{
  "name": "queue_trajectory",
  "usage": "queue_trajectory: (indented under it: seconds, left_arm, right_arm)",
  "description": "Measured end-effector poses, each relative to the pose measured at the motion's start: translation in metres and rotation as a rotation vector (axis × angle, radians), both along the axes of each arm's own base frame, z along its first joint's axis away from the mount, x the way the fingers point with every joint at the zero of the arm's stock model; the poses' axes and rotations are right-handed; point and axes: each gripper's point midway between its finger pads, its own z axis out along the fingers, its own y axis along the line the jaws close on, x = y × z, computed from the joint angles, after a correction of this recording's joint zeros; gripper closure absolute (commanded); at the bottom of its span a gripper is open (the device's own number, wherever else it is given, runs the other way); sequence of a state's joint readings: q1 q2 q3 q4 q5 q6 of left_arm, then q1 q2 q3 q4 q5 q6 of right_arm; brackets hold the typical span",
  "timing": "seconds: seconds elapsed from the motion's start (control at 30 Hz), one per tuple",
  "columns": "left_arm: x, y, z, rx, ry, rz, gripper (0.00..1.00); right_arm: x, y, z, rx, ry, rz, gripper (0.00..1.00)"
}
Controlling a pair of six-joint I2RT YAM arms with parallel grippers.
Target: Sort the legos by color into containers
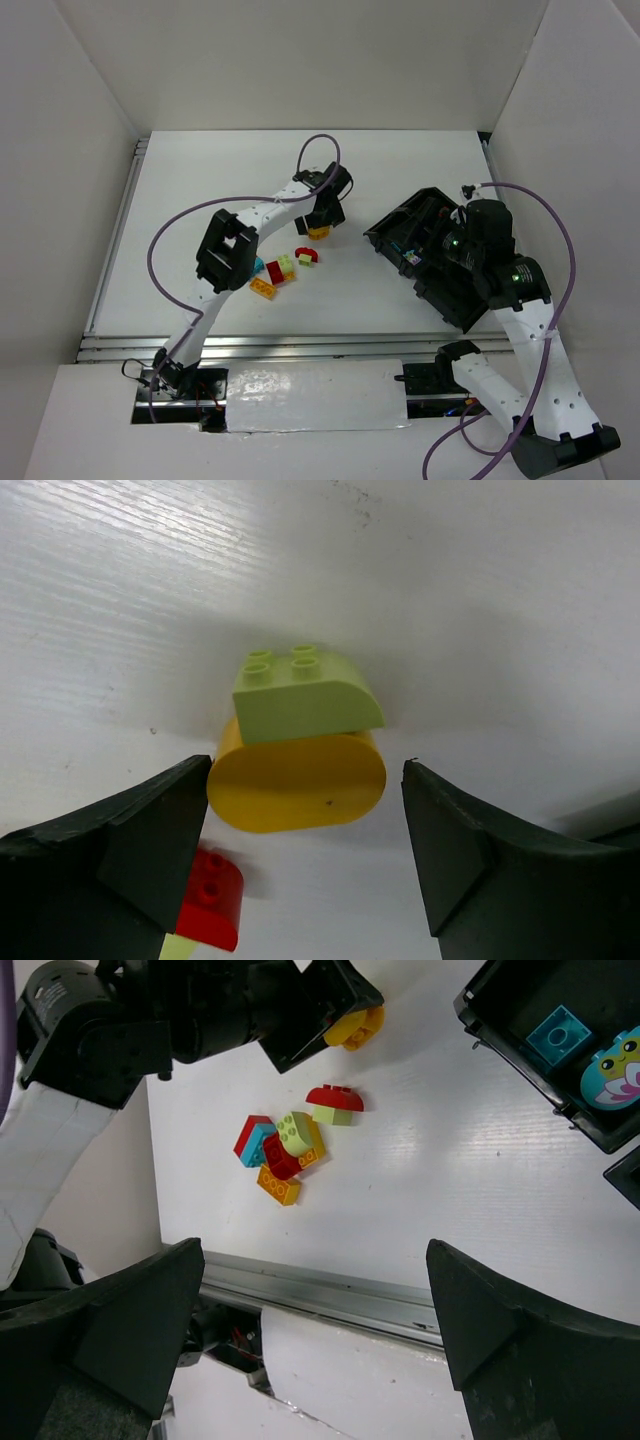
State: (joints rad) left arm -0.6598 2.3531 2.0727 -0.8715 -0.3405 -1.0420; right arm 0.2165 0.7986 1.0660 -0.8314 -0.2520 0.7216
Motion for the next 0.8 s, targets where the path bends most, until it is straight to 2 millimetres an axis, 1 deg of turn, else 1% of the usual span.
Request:
queue_trajectory:
  seconds: [0.03, 0.1, 0.2, 0.23, 0.27, 0.3, 0.33, 0.37, 0.43, 0.5, 0.57, 0.6, 0.67, 0.7, 0.73, 0.8]
  left_arm:
    - [0.001, -0.001, -0.003, -0.002, 0.001, 0.005, 0.20]
    - [0.000, -0.001, -0.013, 0.005, 0.018, 0.008, 0.25]
    - [0.000, -0.001, -0.015, 0.008, 0.021, 0.006, 0.32]
    - [0.000, -0.001, -0.015, 0.008, 0.020, 0.005, 0.49]
    - [0.000, -0.001, -0.015, 0.009, 0.021, 0.004, 0.62]
    - [0.000, -0.001, -0.015, 0.009, 0.021, 0.001, 0.87]
    - [0.000, -0.001, -0.015, 0.010, 0.021, -0.002, 0.98]
    - [0.000, -0.001, -0.015, 0.016, 0.021, -0.017, 1.00]
    - [0.001, -0.001, -0.014, 0.024, 0.013, -0.051, 1.00]
    - [0.000, -0.001, -0.011, 0.040, -0.008, -0.129, 1.00]
    - [-0.003, 0.002, -0.002, 0.044, -0.046, -0.218, 1.00]
    - [-0.009, 0.005, 0.007, 0.041, -0.072, -0.276, 1.00]
    - [-0.024, 0.011, 0.035, 0.023, -0.136, -0.398, 1.00]
    - [-0.033, 0.013, 0.055, 0.001, -0.185, -0.465, 1.00]
    - [-0.042, 0.013, 0.078, -0.029, -0.242, -0.527, 1.00]
    - [-0.061, 0.011, 0.131, -0.099, -0.381, -0.659, 1.00]
  right_arm:
    - [0.000, 0.000, 0.000, -0.003, -0.001, 0.001, 0.01]
    - [0.000, 0.000, -0.001, -0.006, -0.001, 0.004, 0.00]
    - [0.000, 0.000, -0.001, -0.009, -0.002, 0.006, 0.01]
    - [0.000, 0.000, -0.001, -0.010, -0.003, 0.006, 0.01]
    - [0.000, 0.000, -0.001, -0.011, -0.003, 0.007, 0.00]
    - [0.000, 0.000, -0.001, -0.011, -0.003, 0.007, 0.00]
    - [0.001, 0.000, -0.001, -0.011, -0.002, 0.007, 0.00]
    - [0.001, 0.000, -0.001, -0.011, -0.002, 0.007, 0.00]
    - [0.002, 0.000, -0.001, -0.012, 0.001, 0.006, 0.00]
    - [0.004, -0.001, 0.001, -0.014, 0.001, 0.000, 0.00]
    - [0.006, -0.003, 0.006, -0.013, -0.006, -0.012, 0.00]
    - [0.007, -0.004, 0.009, -0.010, -0.009, -0.019, 0.00]
    - [0.009, -0.006, 0.017, 0.004, -0.020, -0.036, 0.00]
    - [0.010, -0.006, 0.023, 0.016, -0.027, -0.045, 0.00]
    - [0.011, -0.006, 0.027, 0.028, -0.034, -0.050, 0.01]
    - [0.012, -0.004, 0.035, 0.059, -0.046, -0.056, 0.02]
